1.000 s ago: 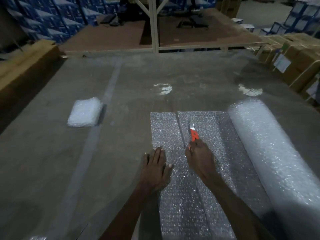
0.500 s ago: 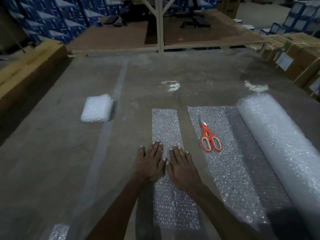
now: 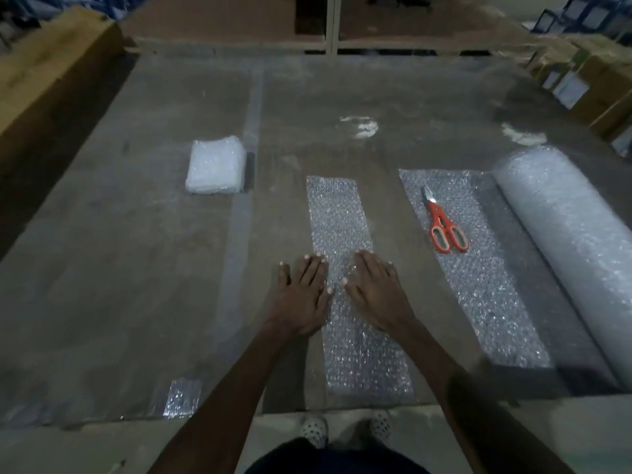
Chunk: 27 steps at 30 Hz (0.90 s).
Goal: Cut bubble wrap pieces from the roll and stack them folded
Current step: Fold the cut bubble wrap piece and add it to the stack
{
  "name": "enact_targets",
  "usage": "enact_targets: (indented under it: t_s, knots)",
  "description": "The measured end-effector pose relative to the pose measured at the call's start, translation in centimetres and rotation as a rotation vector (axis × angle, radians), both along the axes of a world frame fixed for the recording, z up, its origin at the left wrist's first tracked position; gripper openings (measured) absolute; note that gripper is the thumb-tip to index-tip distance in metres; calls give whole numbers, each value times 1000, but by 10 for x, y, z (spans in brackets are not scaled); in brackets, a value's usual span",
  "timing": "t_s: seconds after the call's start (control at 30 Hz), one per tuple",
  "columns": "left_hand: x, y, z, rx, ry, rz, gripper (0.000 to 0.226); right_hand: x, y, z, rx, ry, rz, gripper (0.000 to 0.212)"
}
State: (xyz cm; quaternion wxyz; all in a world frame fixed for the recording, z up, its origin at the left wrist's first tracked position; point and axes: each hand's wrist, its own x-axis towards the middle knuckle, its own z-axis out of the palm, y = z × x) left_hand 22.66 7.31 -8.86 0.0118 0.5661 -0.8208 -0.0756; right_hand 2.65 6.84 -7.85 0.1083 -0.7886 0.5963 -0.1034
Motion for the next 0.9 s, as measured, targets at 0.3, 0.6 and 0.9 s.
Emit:
enact_targets:
  t_s: [0.3,0.6,0.9]
  knots:
    - [1,4,-5,-3,75,25,74,-38,89,7,-221,-286,175,32]
    - [-1,16,2,-64,129,64,69,-56,114,0,-71,-235,412,26]
    - [-5,58,25,144,851,141,46,-59,82,20,143,-537,309,13]
